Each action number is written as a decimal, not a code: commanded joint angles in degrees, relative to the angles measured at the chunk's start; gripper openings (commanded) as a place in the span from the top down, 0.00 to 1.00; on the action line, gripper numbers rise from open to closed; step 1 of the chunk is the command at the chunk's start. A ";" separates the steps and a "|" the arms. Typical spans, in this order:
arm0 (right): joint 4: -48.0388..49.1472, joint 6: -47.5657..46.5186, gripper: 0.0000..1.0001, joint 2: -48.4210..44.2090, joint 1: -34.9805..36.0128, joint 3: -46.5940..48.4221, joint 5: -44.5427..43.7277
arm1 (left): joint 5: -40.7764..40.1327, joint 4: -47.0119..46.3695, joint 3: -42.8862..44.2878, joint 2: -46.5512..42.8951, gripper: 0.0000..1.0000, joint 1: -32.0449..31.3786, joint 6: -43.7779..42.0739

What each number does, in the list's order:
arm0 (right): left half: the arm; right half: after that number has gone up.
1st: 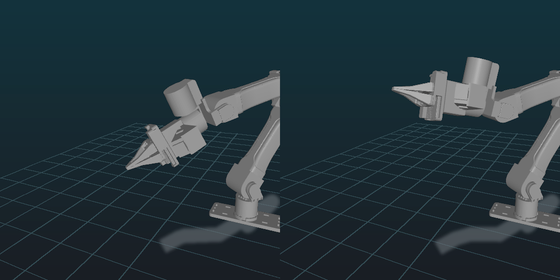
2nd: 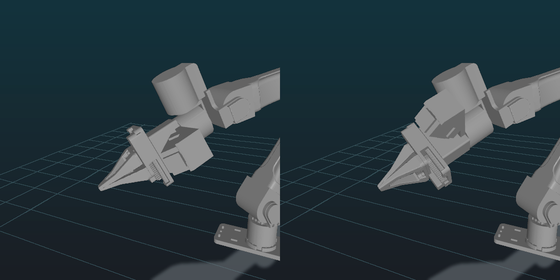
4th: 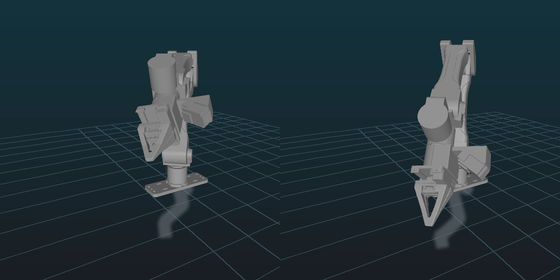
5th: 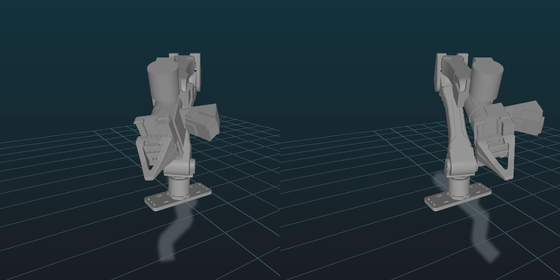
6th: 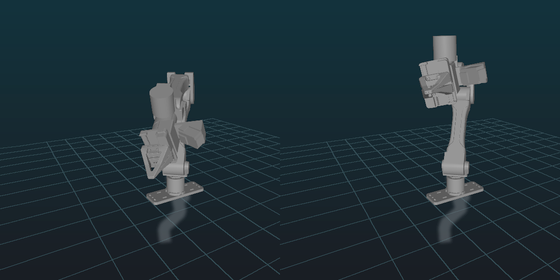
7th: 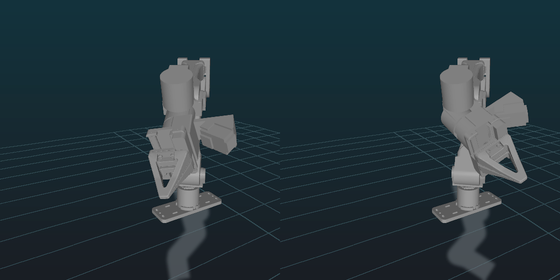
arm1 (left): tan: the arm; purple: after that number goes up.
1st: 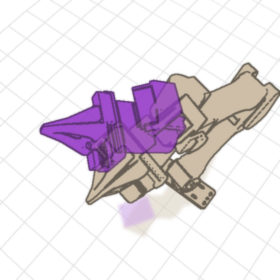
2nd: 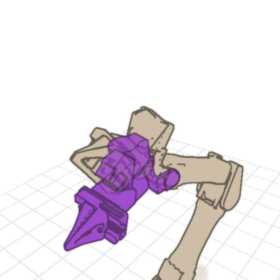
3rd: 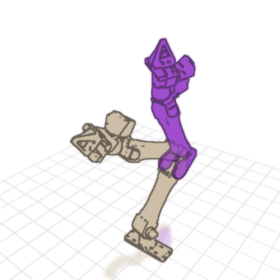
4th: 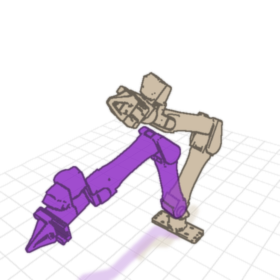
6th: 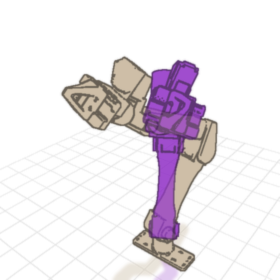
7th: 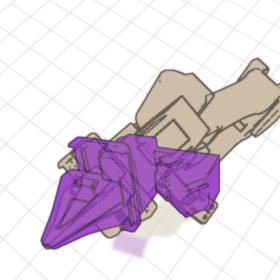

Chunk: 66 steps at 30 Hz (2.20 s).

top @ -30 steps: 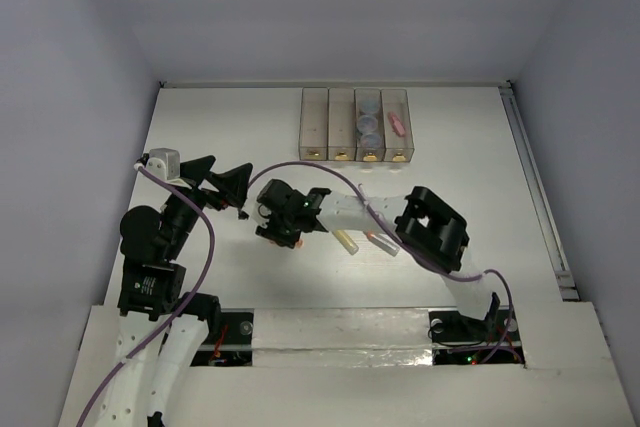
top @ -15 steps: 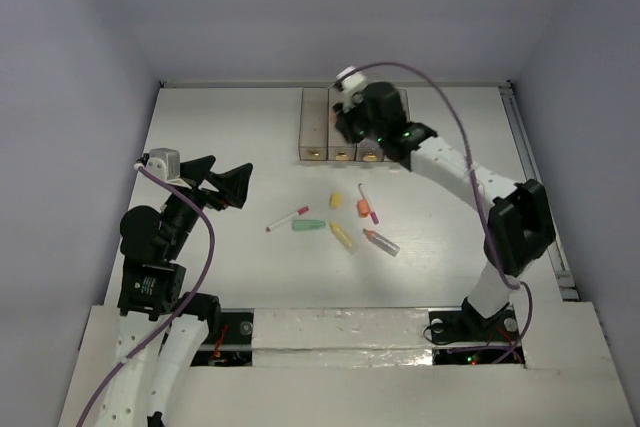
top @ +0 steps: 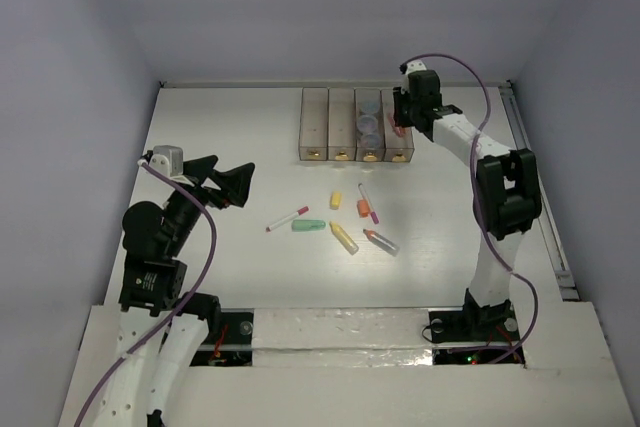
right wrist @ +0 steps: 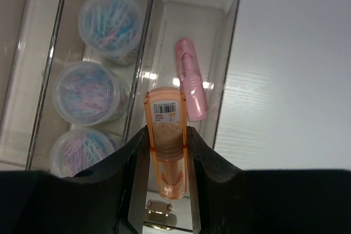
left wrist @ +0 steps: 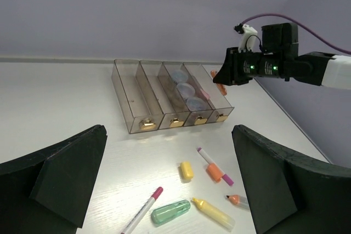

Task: Sort the stationery into containers
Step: Place the stationery in the storage box, then pick up the stationery from the center of the board.

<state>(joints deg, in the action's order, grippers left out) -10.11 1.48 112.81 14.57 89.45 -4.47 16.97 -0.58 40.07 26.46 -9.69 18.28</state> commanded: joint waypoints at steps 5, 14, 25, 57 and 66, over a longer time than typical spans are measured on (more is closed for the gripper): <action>-1.14 2.39 0.56 1.88 0.02 3.10 -2.56 | 1.05 -2.85 -0.35 0.88 0.01 -0.33 -0.35; 3.33 3.80 0.33 -5.84 0.72 -2.77 7.69 | 1.22 -3.11 -0.35 0.79 0.01 -0.33 -0.18; -0.25 -12.28 0.35 -15.69 22.60 -15.26 25.28 | 1.13 -3.02 -0.44 -0.26 0.01 -0.33 -0.09; -15.47 -15.63 0.43 4.78 41.50 -6.30 11.95 | 0.78 -2.58 -0.35 -1.85 0.01 -0.33 -0.18; -12.31 -14.48 0.78 -0.12 43.79 -7.97 9.04 | 0.69 -2.58 -0.44 -1.94 0.01 -0.33 -0.26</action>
<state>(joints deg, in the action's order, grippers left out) -24.43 -13.72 116.20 57.10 81.78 5.67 17.37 -0.60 39.86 25.23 -9.69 18.28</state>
